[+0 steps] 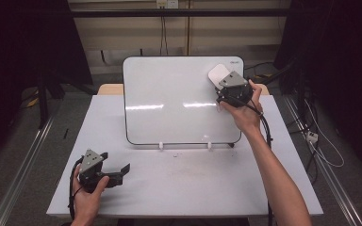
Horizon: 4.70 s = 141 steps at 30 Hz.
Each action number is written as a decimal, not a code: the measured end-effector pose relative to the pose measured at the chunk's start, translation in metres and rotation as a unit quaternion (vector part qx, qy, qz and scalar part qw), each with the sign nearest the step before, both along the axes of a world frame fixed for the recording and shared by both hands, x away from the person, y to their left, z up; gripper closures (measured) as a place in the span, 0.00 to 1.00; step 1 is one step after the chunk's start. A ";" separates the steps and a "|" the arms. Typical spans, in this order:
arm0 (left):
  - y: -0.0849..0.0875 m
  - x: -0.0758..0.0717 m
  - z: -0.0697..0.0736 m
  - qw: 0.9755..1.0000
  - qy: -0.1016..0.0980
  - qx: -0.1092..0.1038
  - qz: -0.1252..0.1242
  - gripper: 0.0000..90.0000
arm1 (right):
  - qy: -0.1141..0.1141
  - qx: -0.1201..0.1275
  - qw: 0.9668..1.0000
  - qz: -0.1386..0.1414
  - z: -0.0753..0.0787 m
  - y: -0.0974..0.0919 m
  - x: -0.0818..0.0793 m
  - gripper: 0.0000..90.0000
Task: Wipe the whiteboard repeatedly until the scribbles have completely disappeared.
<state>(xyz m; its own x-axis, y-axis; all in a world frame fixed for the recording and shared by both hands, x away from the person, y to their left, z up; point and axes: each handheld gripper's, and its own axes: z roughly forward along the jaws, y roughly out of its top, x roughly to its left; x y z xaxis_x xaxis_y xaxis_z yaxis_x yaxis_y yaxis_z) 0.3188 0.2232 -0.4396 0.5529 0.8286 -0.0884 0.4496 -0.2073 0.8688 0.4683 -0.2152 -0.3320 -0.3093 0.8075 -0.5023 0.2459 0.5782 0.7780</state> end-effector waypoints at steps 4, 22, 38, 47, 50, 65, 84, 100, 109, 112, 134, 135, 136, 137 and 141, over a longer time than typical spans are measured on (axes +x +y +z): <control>0.000 0.000 0.000 1.000 -0.001 0.001 0.001 0.05 | -0.002 0.004 1.000 0.003 -0.006 0.002 -0.004 0.35; -0.003 -0.001 0.001 1.000 -0.002 0.004 -0.001 0.05 | 0.019 -0.022 0.998 0.057 -0.045 0.026 -0.034 0.35; 0.000 -0.001 0.001 1.000 -0.002 0.001 0.002 0.05 | 0.012 0.023 1.000 0.000 0.008 -0.009 0.010 0.35; -0.001 -0.001 0.002 1.000 -0.004 0.002 0.000 0.05 | 0.003 0.007 1.000 0.006 -0.012 0.000 -0.008 0.35; -0.002 -0.002 0.002 1.000 -0.005 0.003 -0.001 0.05 | 0.003 0.005 1.000 0.013 -0.021 0.005 -0.016 0.35; -0.003 -0.001 0.002 1.000 -0.004 0.005 0.000 0.05 | 0.022 -0.045 0.997 0.062 -0.051 0.036 -0.043 0.35; 0.000 -0.002 0.001 1.000 -0.003 0.003 0.003 0.05 | 0.012 -0.013 0.999 0.036 -0.019 0.017 -0.013 0.35; -0.001 -0.002 0.001 1.000 -0.003 0.003 -0.001 0.05 | 0.015 0.004 0.999 0.030 -0.037 0.002 -0.030 0.35; -0.001 -0.001 0.001 1.000 -0.002 0.004 0.001 0.05 | 0.019 0.014 0.999 0.029 -0.058 -0.002 -0.050 0.35; -0.002 -0.002 0.002 1.000 -0.004 0.005 -0.001 0.05 | 0.021 0.019 0.999 0.025 -0.052 -0.003 -0.042 0.35; 0.000 -0.001 0.001 1.000 -0.001 0.003 -0.001 0.05 | 0.002 0.039 0.999 -0.014 0.003 -0.013 0.008 0.35; 0.000 -0.001 0.001 1.000 0.000 0.003 0.000 0.05 | 0.001 0.039 0.999 -0.013 0.002 -0.014 0.006 0.35; -0.001 -0.001 0.000 1.000 0.000 0.004 -0.001 0.05 | 0.003 0.032 0.999 -0.009 0.000 -0.012 0.004 0.35; -0.001 -0.001 0.000 1.000 0.000 0.004 -0.002 0.05 | 0.005 0.024 1.000 -0.003 -0.003 -0.009 0.001 0.35; -0.003 -0.002 0.001 1.000 -0.002 0.005 -0.004 0.05 | 0.013 0.013 1.000 0.017 -0.019 0.002 -0.010 0.35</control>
